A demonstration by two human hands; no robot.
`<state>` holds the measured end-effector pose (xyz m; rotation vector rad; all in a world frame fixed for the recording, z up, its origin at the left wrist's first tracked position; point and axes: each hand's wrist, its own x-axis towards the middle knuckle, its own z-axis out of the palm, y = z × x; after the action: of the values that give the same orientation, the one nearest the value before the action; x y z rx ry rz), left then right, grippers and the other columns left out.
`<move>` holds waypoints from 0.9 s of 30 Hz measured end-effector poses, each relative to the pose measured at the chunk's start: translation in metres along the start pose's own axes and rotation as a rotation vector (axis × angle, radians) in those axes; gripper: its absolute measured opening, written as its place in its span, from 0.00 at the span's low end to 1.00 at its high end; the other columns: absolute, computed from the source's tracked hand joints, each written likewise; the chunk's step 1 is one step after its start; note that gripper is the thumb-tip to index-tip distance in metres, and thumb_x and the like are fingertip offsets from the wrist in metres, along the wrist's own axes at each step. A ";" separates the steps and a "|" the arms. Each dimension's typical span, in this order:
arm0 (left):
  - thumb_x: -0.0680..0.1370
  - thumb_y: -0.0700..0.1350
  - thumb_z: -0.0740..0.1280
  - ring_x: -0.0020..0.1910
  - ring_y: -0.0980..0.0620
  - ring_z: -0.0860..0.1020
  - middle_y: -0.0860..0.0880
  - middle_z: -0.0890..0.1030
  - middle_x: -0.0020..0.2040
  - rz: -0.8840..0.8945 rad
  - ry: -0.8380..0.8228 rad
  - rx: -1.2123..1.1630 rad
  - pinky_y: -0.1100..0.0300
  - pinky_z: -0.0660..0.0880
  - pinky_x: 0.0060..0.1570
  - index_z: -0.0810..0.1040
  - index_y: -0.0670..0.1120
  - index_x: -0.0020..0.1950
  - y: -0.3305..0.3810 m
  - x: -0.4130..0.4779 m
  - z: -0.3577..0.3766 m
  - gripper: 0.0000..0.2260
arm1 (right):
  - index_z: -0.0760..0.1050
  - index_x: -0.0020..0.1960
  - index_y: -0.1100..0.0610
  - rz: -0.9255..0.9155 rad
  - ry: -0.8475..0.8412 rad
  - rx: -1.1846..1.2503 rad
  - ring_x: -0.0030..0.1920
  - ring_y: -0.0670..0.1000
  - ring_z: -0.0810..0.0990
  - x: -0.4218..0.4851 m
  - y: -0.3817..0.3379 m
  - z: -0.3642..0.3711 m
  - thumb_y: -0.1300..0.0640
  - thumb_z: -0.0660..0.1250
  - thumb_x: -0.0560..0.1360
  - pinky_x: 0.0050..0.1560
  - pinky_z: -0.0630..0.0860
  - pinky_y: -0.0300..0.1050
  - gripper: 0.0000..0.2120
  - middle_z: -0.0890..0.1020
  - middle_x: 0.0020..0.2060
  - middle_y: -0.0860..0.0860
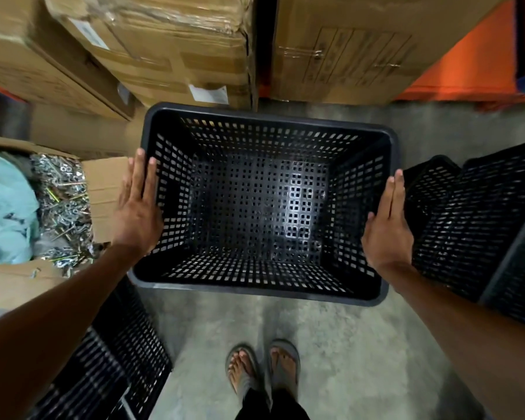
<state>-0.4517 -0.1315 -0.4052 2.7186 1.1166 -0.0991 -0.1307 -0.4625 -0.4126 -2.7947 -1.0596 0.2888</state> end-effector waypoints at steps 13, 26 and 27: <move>0.75 0.51 0.65 0.79 0.46 0.40 0.45 0.41 0.80 -0.136 -0.184 0.197 0.47 0.42 0.77 0.38 0.46 0.79 0.032 -0.003 -0.036 0.43 | 0.37 0.79 0.62 0.001 -0.211 -0.139 0.79 0.59 0.43 -0.005 -0.002 -0.028 0.49 0.52 0.81 0.69 0.67 0.56 0.35 0.36 0.78 0.54; 0.77 0.49 0.65 0.60 0.42 0.78 0.43 0.76 0.66 -0.112 -0.569 -0.407 0.50 0.78 0.58 0.68 0.51 0.73 0.338 -0.207 -0.186 0.24 | 0.44 0.80 0.58 0.214 -0.318 0.089 0.80 0.52 0.46 -0.259 0.025 -0.269 0.53 0.56 0.81 0.74 0.61 0.49 0.33 0.46 0.80 0.53; 0.77 0.48 0.65 0.60 0.43 0.79 0.43 0.77 0.65 -0.074 -0.574 -0.423 0.51 0.78 0.58 0.69 0.51 0.73 0.359 -0.220 -0.195 0.23 | 0.44 0.80 0.59 0.276 -0.307 0.104 0.80 0.53 0.46 -0.279 0.041 -0.282 0.53 0.56 0.81 0.75 0.58 0.48 0.33 0.47 0.80 0.53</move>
<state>-0.3591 -0.4917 -0.1271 2.0787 0.9299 -0.5465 -0.2453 -0.6964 -0.1100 -2.8570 -0.6780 0.8004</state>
